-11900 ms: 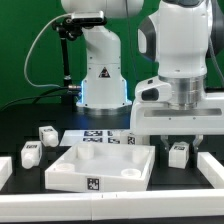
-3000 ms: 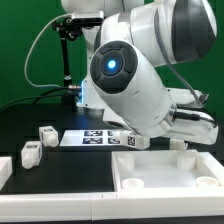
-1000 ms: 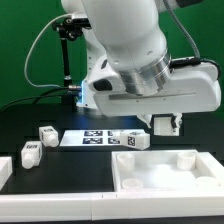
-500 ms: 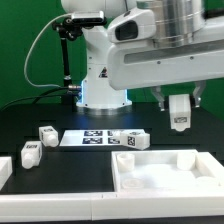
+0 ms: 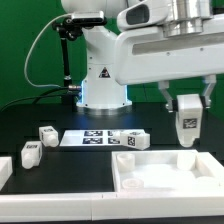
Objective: Assemble one leg
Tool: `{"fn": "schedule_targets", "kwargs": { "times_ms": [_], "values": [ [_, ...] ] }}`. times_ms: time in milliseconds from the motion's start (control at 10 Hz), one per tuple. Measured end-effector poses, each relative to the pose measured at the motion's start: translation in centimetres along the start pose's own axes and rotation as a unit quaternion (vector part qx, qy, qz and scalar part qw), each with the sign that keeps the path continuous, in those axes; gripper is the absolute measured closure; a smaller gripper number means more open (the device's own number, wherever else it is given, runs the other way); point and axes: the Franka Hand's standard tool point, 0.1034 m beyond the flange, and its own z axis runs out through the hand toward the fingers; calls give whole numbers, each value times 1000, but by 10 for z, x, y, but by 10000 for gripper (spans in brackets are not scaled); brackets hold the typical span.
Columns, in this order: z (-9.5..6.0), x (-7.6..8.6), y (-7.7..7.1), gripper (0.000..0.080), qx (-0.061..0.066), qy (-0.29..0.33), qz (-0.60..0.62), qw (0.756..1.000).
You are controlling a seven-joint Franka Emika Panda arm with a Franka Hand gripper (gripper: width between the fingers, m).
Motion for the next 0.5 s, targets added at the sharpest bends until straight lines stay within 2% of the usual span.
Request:
{"fn": "schedule_targets", "kwargs": {
  "times_ms": [100, 200, 300, 500],
  "values": [
    [1, 8, -7, 514, 5, 48, -17, 999],
    [2, 13, -6, 514, 9, 110, -28, 994],
    [5, 6, -7, 514, 10, 126, -30, 992],
    [6, 5, -6, 514, 8, 116, -31, 993]
  ]
}}
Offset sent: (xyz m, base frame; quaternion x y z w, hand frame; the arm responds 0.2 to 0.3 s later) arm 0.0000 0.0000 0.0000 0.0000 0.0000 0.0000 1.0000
